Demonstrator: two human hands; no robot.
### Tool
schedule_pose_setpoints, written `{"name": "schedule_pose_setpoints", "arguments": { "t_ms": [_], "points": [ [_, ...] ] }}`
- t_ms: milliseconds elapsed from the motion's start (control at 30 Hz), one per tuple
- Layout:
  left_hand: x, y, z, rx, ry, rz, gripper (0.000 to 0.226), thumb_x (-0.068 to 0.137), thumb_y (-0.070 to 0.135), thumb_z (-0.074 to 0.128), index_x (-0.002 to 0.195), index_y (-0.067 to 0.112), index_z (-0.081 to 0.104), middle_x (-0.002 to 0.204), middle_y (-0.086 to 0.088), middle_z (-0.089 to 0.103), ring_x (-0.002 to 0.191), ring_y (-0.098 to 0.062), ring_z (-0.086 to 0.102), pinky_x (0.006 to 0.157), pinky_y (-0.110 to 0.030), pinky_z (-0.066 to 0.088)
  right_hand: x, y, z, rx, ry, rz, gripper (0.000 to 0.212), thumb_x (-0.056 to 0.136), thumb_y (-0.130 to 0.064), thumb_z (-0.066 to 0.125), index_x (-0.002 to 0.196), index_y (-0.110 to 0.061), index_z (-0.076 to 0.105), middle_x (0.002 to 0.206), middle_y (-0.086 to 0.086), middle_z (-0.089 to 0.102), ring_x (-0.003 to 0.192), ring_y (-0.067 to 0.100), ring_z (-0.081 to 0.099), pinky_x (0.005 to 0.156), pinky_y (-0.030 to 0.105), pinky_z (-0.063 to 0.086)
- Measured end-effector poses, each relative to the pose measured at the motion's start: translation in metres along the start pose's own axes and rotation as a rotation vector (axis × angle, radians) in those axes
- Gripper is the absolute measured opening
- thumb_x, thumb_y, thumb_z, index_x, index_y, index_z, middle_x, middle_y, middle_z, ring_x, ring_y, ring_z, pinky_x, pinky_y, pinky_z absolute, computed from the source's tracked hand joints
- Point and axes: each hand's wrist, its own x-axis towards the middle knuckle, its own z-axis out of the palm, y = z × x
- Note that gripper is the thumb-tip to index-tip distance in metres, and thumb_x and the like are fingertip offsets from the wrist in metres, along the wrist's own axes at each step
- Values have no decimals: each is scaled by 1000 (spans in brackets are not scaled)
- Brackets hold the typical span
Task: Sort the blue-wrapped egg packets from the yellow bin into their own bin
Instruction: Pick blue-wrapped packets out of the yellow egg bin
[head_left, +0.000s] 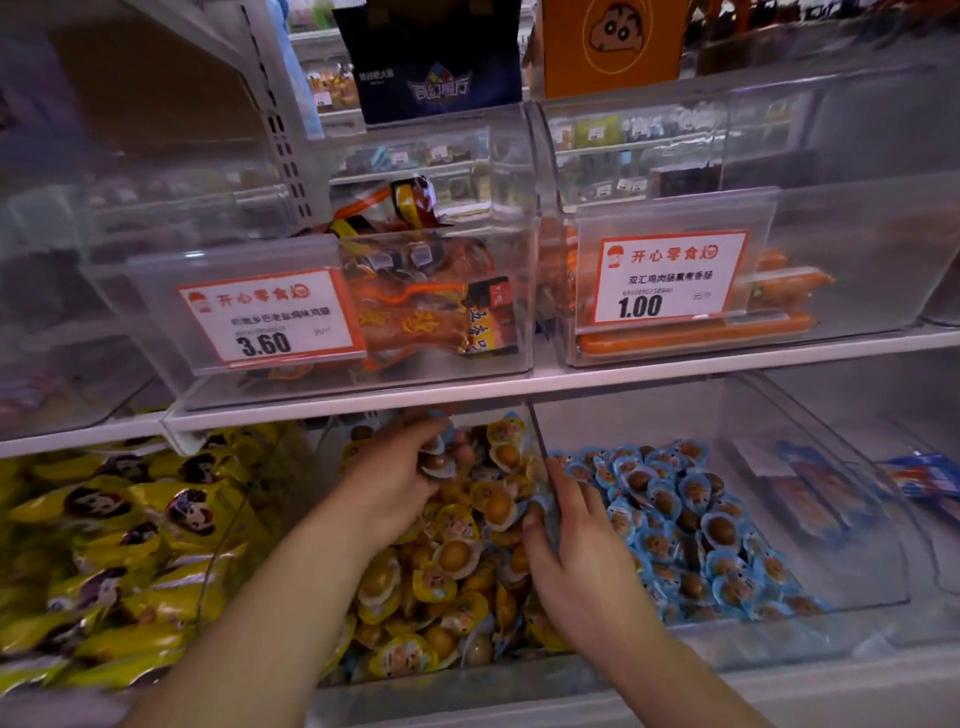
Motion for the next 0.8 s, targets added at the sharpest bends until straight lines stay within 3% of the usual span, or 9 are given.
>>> {"name": "schedule_pose_setpoints", "arguments": {
  "t_ms": [200,300,367,433,500,567,667,767,800],
  "points": [
    [-86,-9,4,-479,49,-209,33,99,24,50,118,-1,62,104,-23,68,82,-30,70,67,-33,51,-9,-38,-14,127,329,-93,37,97,-24,55,134,-17,56,132,0,50,122,14,50,105,28,41],
    [-107,-21,18,-483,174,-42,29,100,22,49,115,1,64,102,-21,70,84,-30,73,68,-36,57,-23,-74,-13,686,213,243,32,90,-41,53,120,-36,62,122,-11,62,112,2,59,100,28,48],
    [-119,-36,23,-187,208,171,23,102,27,49,114,18,67,100,-8,75,88,-22,74,72,-37,60,-30,-87,-11,1099,-38,560,28,92,-44,58,112,-28,70,109,-2,73,99,13,70,86,41,57],
    [-129,-56,23,420,145,502,24,103,41,44,115,36,64,107,12,72,101,-3,67,85,-32,56,-33,-92,-13,1288,-192,700,33,94,-45,59,106,-19,75,101,7,76,91,17,73,74,35,56],
    [-132,-73,19,1003,28,755,46,103,50,23,132,36,55,134,19,55,135,1,41,111,-43,38,-33,-91,-19,1324,-230,709,31,94,-38,61,110,-15,75,105,7,77,98,17,73,83,32,54],
    [-127,-75,20,1207,-71,759,70,96,61,2,148,31,39,156,15,31,150,-3,6,122,-46,13,-29,-83,-28,1281,-222,677,27,95,-27,62,115,-12,72,109,8,76,105,20,72,98,38,53],
    [-125,-58,40,724,-226,482,68,89,76,30,144,36,31,154,18,31,150,-4,15,122,-32,15,-17,-67,-42,1222,-239,582,26,91,-19,69,115,-8,70,102,9,75,97,24,68,80,34,55],
    [-113,-37,56,223,-212,269,130,45,85,72,145,18,22,137,13,40,132,-6,43,112,-29,35,-3,-50,-58,1179,-174,533,24,90,-10,71,112,-5,68,78,5,70,66,16,60,44,20,36],
    [-111,-34,49,194,-248,240,116,61,75,72,147,14,23,140,9,40,134,-11,43,108,-29,39,2,-42,-63,1125,-111,522,20,90,-8,71,110,-6,69,76,6,68,61,14,58,42,19,33]
  ]
}}
